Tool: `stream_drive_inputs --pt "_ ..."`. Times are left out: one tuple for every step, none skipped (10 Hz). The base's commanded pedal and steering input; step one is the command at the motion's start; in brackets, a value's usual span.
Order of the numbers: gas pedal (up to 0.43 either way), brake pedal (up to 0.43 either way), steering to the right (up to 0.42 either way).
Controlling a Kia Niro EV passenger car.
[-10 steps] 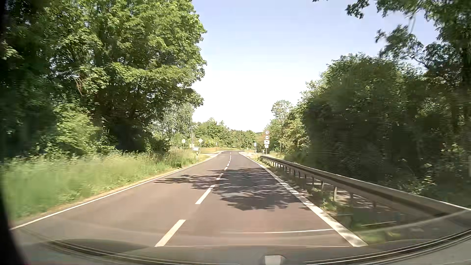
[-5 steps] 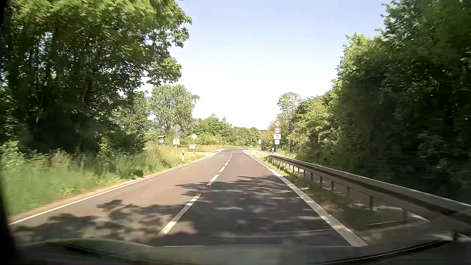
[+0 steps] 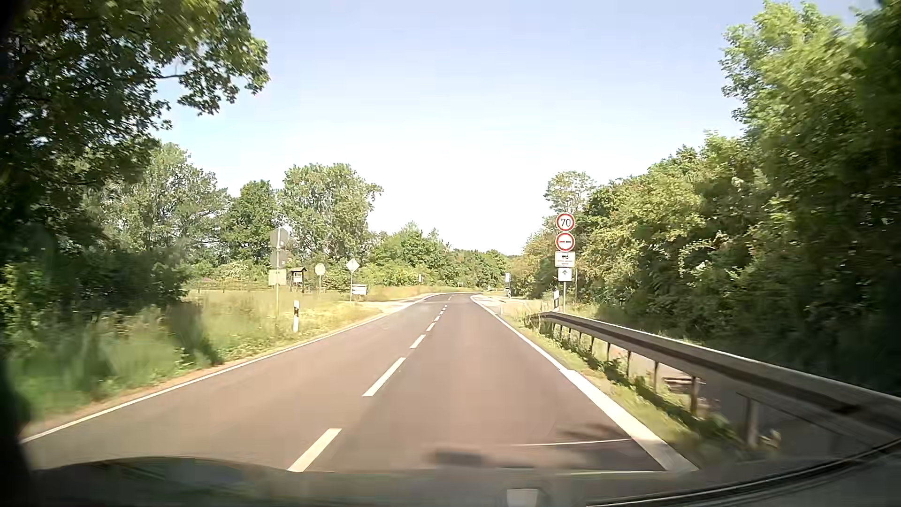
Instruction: Follow the waypoints while adhering to traffic rules and regulations
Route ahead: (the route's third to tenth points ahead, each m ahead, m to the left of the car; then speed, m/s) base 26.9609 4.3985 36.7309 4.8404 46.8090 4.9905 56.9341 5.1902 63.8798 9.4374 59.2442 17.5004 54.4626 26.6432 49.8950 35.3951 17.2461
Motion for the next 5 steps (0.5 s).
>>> stream_drive_inputs --pt "0.000 0.311 -0.011" --pt "0.000 0.323 -0.011" --pt "0.000 0.329 -0.009" --pt "0.000 0.341 -0.009" --pt "0.000 0.341 -0.009"
